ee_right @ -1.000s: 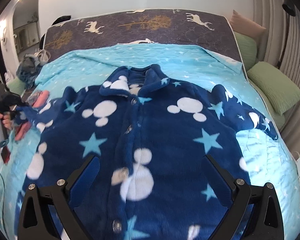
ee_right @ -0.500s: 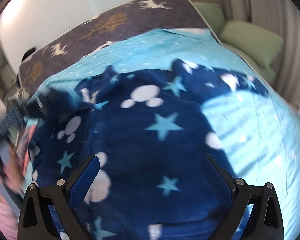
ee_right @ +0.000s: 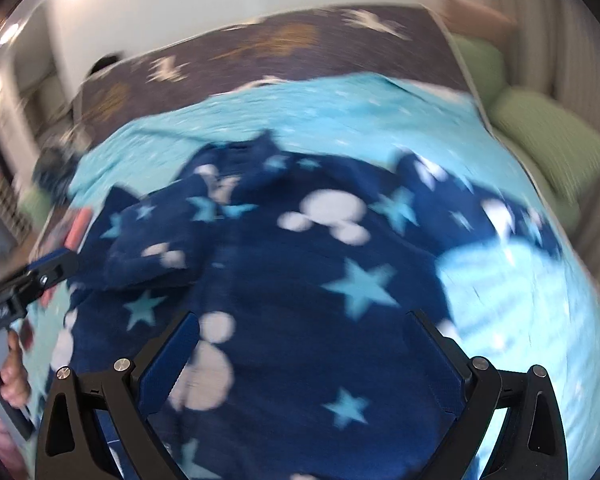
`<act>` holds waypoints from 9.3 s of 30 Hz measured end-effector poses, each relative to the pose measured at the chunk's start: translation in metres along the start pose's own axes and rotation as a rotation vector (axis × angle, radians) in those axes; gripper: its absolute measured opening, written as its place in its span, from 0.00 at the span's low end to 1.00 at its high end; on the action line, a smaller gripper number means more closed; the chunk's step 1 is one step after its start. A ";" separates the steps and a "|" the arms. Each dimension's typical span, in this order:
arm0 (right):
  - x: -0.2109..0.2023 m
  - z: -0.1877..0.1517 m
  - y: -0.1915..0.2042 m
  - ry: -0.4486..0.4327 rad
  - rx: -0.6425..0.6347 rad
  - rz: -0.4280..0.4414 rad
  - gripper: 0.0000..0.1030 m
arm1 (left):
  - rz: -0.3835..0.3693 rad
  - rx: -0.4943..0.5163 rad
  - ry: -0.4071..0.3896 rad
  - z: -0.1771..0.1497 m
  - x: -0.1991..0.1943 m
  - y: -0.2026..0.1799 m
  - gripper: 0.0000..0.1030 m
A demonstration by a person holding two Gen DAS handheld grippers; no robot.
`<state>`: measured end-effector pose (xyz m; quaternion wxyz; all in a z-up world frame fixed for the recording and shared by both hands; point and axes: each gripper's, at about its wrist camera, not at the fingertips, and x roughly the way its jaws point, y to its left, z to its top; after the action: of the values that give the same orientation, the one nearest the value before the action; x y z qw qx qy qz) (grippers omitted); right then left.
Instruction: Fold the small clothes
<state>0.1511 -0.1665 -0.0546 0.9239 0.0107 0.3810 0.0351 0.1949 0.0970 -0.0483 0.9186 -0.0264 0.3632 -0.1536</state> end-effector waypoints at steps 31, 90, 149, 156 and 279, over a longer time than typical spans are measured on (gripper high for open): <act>0.082 0.014 -0.113 0.256 0.595 0.277 0.12 | 0.408 -0.136 0.139 -0.030 0.033 0.059 0.73; 0.307 0.164 0.245 0.781 -0.215 0.653 0.41 | 0.330 -0.217 0.131 -0.047 0.025 0.081 0.81; 0.052 -0.091 -0.345 -0.043 1.125 0.224 0.54 | 0.087 0.041 0.145 0.023 0.062 -0.139 0.80; 0.098 -0.088 -0.404 -0.093 1.266 0.262 0.57 | 0.070 0.056 0.202 0.018 0.097 -0.163 0.80; 0.140 0.040 -0.087 0.211 0.112 0.108 0.06 | 0.250 0.009 0.230 0.022 0.088 0.017 0.75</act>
<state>0.2830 -0.2427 -0.1286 0.8733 0.0789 0.4764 0.0646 0.2748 0.0852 -0.0930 0.8831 0.0409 0.4656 -0.0417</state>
